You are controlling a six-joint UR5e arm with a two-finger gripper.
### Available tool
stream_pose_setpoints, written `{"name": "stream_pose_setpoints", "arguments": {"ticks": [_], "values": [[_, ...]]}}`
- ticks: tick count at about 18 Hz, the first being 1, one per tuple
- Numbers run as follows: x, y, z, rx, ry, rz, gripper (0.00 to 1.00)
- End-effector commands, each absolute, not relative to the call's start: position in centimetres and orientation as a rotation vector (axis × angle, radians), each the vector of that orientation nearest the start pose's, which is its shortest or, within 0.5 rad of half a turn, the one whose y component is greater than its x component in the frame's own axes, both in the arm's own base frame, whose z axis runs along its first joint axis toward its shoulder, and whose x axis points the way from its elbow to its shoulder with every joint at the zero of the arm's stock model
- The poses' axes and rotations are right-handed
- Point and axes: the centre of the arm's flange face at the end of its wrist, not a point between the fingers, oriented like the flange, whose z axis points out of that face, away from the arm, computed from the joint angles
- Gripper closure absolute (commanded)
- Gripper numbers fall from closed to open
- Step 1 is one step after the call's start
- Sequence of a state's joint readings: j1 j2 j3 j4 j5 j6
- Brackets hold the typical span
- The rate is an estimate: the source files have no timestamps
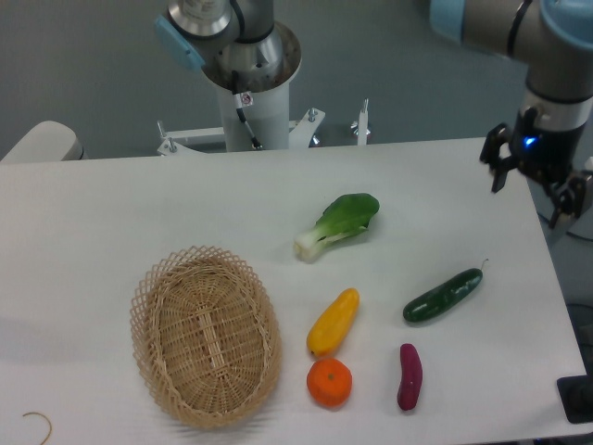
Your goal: Place the cucumber on the table
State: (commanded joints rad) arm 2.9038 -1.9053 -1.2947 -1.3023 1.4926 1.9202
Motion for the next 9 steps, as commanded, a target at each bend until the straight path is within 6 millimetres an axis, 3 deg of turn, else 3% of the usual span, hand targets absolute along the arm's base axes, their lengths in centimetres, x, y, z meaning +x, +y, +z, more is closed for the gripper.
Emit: {"name": "stream_pose_setpoints", "arguments": {"ticks": [2,4,9], "values": [[-60.5,27.1,46.3,-2.916,0.946,0.306,0.0],[-60.9,26.5,46.2,-2.897,1.007,0.308,0.0],[-60.7,27.0,45.9,-2.883,1.019,0.308,0.0]]}}
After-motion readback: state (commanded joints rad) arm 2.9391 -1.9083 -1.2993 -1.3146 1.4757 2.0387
